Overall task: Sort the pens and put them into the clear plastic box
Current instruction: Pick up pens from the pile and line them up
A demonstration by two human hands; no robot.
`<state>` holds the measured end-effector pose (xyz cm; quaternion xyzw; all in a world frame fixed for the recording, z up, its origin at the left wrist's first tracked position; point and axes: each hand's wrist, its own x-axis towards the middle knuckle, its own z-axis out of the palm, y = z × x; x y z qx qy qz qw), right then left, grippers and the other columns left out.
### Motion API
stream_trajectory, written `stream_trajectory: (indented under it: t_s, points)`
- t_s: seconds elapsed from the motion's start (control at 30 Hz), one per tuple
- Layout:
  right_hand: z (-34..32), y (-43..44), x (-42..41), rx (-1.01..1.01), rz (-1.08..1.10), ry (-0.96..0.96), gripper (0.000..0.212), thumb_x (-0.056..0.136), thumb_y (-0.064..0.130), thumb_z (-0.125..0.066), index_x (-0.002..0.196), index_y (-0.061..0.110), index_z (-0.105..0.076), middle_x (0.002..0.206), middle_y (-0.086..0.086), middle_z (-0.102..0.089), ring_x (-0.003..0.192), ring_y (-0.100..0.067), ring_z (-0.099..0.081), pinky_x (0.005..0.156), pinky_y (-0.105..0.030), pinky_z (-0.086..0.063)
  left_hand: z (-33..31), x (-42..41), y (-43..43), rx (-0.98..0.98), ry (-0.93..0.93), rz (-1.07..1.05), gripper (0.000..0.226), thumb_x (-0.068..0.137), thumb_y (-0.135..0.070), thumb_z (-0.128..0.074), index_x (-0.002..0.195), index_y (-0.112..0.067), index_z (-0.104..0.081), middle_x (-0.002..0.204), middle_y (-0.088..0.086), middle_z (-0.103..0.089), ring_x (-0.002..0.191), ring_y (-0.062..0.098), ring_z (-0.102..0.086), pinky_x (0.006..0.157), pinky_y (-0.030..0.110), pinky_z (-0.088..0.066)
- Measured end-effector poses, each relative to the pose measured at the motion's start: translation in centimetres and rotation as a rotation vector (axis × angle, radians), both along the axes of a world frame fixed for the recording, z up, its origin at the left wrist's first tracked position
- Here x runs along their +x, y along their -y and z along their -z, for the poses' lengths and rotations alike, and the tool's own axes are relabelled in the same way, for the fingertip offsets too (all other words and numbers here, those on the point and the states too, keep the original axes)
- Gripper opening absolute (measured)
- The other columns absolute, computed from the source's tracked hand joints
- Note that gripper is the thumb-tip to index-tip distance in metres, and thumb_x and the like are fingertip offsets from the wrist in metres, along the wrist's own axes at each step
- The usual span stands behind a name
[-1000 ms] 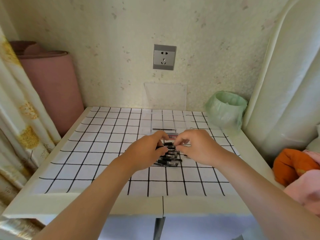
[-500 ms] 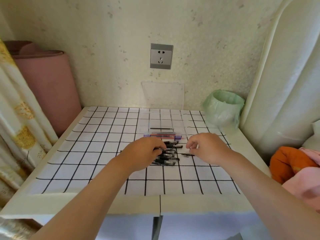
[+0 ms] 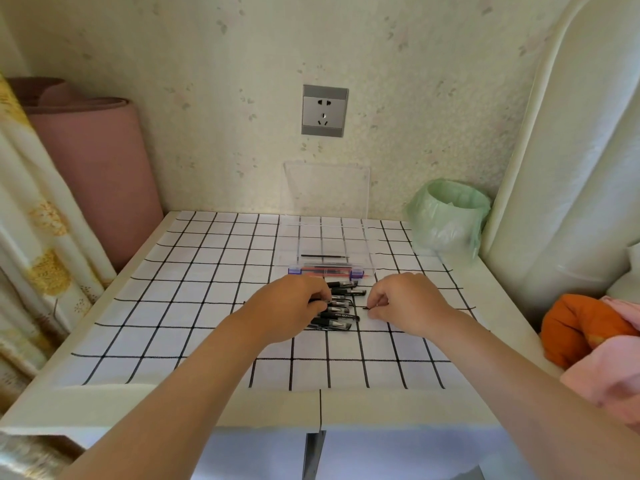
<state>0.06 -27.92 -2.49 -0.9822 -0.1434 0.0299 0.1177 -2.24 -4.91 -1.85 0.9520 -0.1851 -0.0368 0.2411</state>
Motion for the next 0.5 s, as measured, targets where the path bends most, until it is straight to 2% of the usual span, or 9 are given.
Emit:
stream_trajectory:
  t_s: [0.17,0.27,0.33,0.43,0.5]
  points:
    - [-0.1,-0.3,0.2,-0.018,-0.017,-0.001,0.012,0.084,0.036,-0.072,0.094,0.03,-0.075,0.087,0.016,-0.069,0.088,-0.007,-0.063,0.094,-0.033,-0.043,0.0,-0.1,-0.2,-0.006,-0.004,0.002,0.02,0.099,-0.029,-0.052,0.115,-0.029,-0.064,0.105,-0.013,-0.065,0.09,0.006,-0.059,0.078,0.021,-0.049]
    - [-0.4,-0.3,0.3,-0.045,-0.065,-0.003,0.008,0.084,0.034,-0.071,0.09,0.031,-0.076,0.074,0.022,-0.059,0.078,-0.001,-0.057,0.085,-0.027,-0.04,0.0,-0.2,-0.3,-0.037,-0.012,0.0,0.02,0.099,-0.028,-0.053,0.115,-0.029,-0.064,0.105,-0.013,-0.064,0.092,0.006,-0.059,0.08,0.022,-0.05]
    - [-0.7,-0.3,0.2,-0.036,-0.09,0.034,0.007,0.086,0.032,-0.068,0.088,0.031,-0.075,0.076,0.022,-0.06,0.072,0.001,-0.054,0.079,-0.024,-0.044,0.0,-0.2,-0.3,-0.055,-0.021,-0.001,0.02,0.099,-0.028,-0.053,0.115,-0.028,-0.065,0.107,-0.011,-0.065,0.095,0.007,-0.06,0.085,0.027,-0.053]
    - [-1.5,-0.4,0.2,0.14,-0.055,0.111,0.003,0.085,0.032,-0.069,0.086,0.034,-0.072,0.084,0.02,-0.067,0.065,0.01,-0.054,0.062,-0.015,-0.038,0.0,-0.1,-0.4,-0.084,-0.018,-0.001,0.02,0.098,-0.028,-0.054,0.115,-0.028,-0.065,0.104,-0.011,-0.065,0.092,0.007,-0.061,0.083,0.027,-0.053]
    - [-1.8,-0.9,-0.1,0.295,-0.054,0.099,0.004,0.083,0.031,-0.073,0.085,0.034,-0.072,0.082,0.02,-0.068,0.064,0.01,-0.055,0.059,-0.013,-0.036,0.0,-0.1,-0.5,-0.124,-0.012,-0.001,0.019,0.098,-0.028,-0.055,0.113,-0.028,-0.066,0.097,-0.013,-0.064,0.085,0.007,-0.062,0.079,0.027,-0.054]
